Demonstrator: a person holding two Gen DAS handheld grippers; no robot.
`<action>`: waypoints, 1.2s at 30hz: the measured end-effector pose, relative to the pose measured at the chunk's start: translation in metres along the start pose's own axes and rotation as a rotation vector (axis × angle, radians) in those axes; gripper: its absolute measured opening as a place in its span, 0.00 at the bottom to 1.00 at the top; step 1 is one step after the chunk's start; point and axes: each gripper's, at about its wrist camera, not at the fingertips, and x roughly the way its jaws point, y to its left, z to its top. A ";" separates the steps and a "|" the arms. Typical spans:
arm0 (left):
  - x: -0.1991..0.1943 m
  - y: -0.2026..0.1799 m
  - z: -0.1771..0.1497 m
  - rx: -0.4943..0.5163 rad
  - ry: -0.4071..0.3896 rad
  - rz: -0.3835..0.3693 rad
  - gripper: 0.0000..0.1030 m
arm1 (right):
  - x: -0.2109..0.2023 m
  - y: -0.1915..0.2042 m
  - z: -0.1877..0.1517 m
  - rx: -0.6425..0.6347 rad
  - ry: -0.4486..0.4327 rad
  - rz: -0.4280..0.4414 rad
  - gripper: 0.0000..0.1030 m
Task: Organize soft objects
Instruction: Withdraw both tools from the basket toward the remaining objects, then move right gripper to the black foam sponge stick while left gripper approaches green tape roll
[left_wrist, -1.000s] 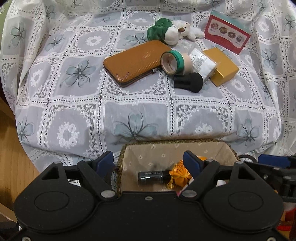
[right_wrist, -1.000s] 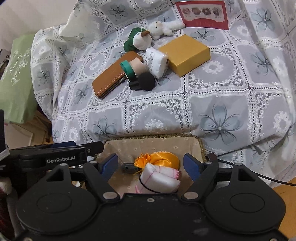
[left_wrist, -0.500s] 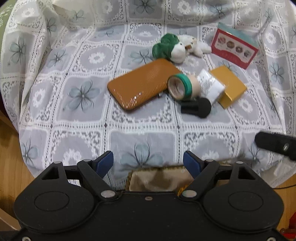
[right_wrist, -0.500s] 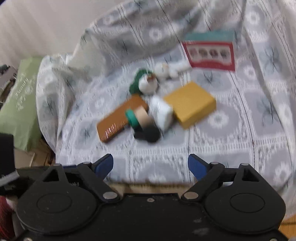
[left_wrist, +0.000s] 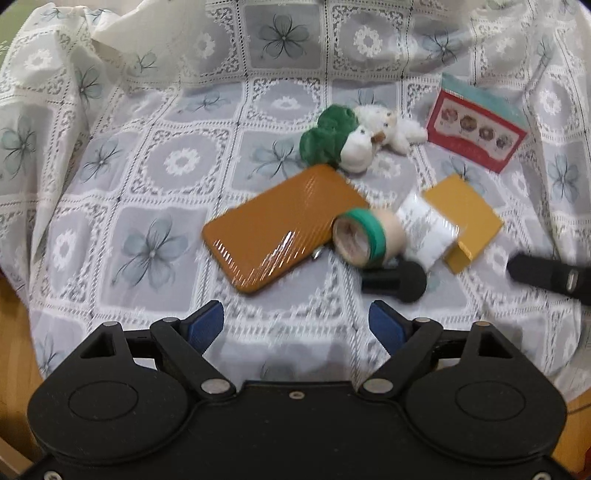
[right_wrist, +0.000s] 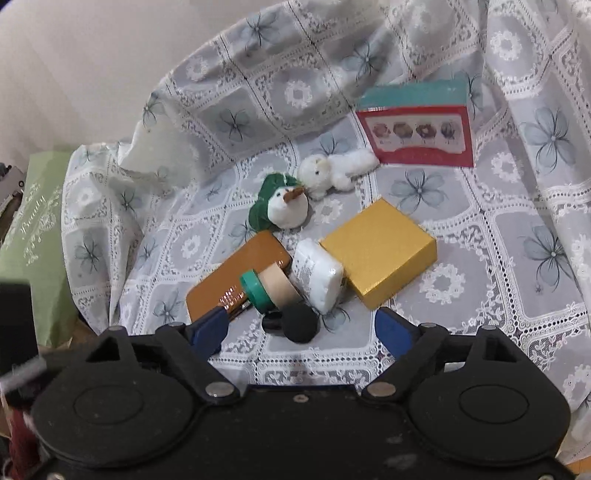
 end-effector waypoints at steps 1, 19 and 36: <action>0.003 -0.002 0.004 -0.004 -0.003 0.001 0.80 | 0.002 -0.003 0.000 0.011 0.014 0.002 0.81; 0.042 -0.018 0.043 -0.071 -0.006 0.038 0.82 | 0.008 -0.015 -0.010 0.023 0.041 -0.031 0.71; 0.028 0.017 0.016 -0.130 0.037 0.107 0.81 | 0.005 -0.003 -0.020 -0.005 0.059 -0.046 0.71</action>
